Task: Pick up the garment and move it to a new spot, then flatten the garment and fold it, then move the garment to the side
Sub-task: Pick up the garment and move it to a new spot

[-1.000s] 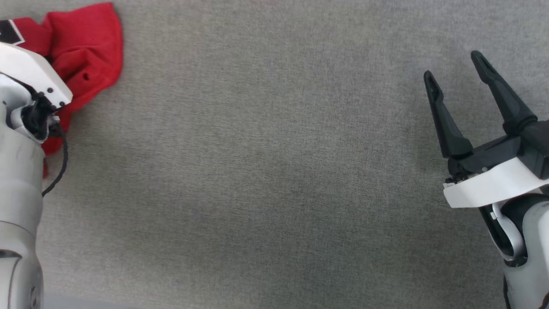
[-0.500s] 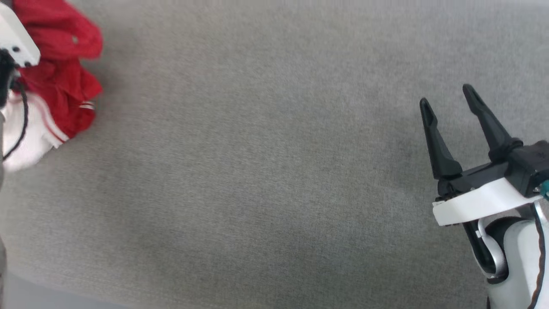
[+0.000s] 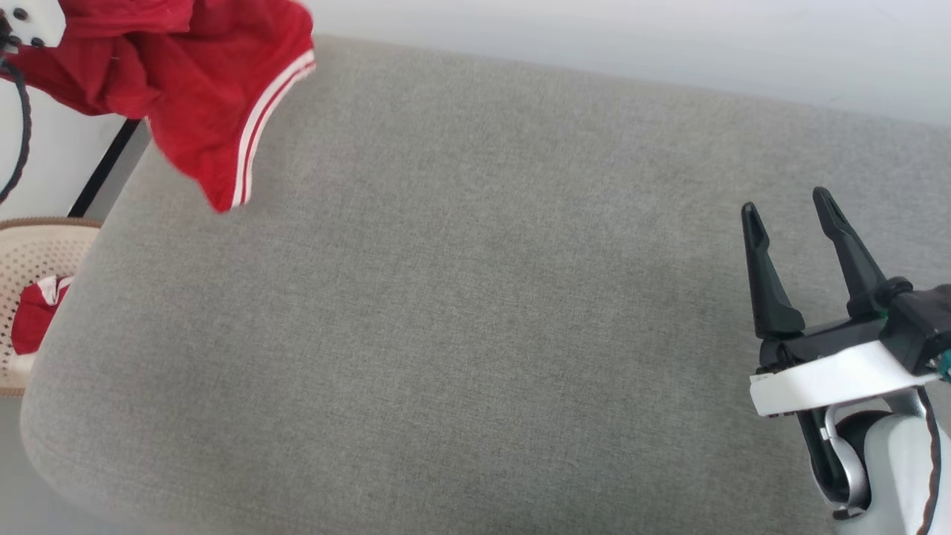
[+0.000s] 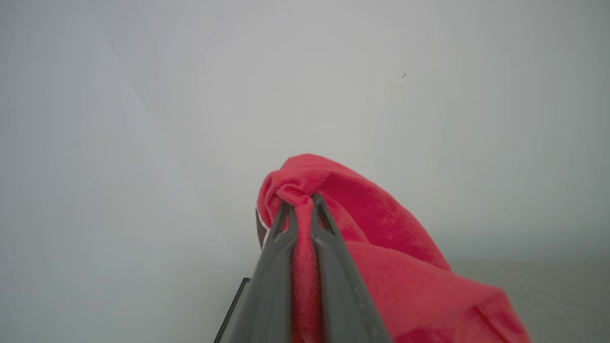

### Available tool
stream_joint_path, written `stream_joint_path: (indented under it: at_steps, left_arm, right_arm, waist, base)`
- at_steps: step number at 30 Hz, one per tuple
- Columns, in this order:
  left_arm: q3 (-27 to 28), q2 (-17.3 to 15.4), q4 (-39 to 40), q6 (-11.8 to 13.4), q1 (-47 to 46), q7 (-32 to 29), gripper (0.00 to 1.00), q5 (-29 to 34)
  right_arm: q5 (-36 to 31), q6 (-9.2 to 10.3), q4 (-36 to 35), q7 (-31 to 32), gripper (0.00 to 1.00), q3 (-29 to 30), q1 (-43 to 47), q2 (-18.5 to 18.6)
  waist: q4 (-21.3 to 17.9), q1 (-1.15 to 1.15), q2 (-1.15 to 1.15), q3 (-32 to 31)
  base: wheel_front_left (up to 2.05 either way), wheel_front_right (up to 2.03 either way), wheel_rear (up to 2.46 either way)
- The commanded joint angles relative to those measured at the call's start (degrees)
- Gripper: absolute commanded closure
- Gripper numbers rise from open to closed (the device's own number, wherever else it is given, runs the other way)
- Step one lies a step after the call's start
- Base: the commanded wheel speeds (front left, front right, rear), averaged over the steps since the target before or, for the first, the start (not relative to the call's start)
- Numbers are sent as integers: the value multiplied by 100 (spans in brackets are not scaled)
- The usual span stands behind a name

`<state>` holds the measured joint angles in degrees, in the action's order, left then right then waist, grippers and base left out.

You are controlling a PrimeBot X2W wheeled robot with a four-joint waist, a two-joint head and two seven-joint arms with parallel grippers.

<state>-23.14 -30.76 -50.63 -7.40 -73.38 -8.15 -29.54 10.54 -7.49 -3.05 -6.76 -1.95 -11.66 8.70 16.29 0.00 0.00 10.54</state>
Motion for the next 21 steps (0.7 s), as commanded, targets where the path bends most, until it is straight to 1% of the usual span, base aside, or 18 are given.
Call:
stream_joint_path:
  at_steps: [1,5,8,15,21]
  left_arm:
    - [-41,-48,133,-3,93,-59,100,-81]
    - [-237,-214,1004,-5,301,-463,100,-224]
    - [-286,-375,1678,19,507,-795,100,-294]
    - [-438,-538,3390,387,1122,-1680,100,-418]
    - [-571,-492,4527,662,1627,-2206,100,-605]
  right_arm:
    - [-2,0,7,-49,0,15,64,-39]
    - [-24,0,8,-119,0,162,161,-120]
    - [-35,0,35,-172,0,215,197,-193]
    - [-54,0,55,-253,0,346,358,-320]
    - [-42,0,64,-300,0,420,417,-395]
  waist:
    - [-39,0,0,-92]
    - [-187,0,0,-217]
    - [-391,0,0,-310]
    - [-1046,0,0,-430]
    - [-1750,0,0,-390]
  base:
    - [0,0,0]
    - [0,0,0]
    - [0,0,0]
    - [0,0,0]
    - [0,0,0]
